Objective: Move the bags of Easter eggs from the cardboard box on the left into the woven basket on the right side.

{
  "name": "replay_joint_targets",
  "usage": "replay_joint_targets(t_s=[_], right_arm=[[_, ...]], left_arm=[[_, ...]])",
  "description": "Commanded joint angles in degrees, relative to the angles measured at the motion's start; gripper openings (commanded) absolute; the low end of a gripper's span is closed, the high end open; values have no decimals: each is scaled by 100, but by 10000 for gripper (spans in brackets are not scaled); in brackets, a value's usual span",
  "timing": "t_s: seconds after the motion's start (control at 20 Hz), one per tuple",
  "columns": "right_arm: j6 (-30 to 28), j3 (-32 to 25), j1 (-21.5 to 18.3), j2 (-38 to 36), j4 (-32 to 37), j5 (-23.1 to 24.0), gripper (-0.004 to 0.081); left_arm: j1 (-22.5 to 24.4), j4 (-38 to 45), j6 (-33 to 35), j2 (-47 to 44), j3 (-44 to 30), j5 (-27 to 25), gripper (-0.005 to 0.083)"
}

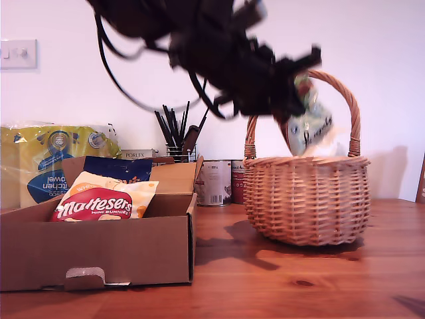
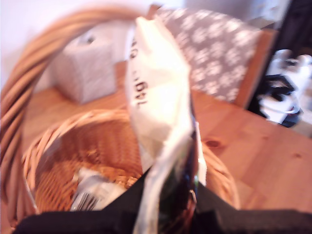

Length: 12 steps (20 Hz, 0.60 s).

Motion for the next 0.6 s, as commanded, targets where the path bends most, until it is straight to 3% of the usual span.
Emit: replay_joint_targets(t_s=[0.0, 0.35, 0.55], right_arm=[[-22, 66, 26, 7, 37, 2, -13], [-22, 66, 26, 7, 39, 2, -13], [-20, 66, 26, 7, 39, 0, -13]], left_arm=[[-33, 291, -50, 223, 26, -173, -1], [-28, 125, -671, 457, 28, -153, -1], [-37, 85, -1108, 457, 28, 396, 11]])
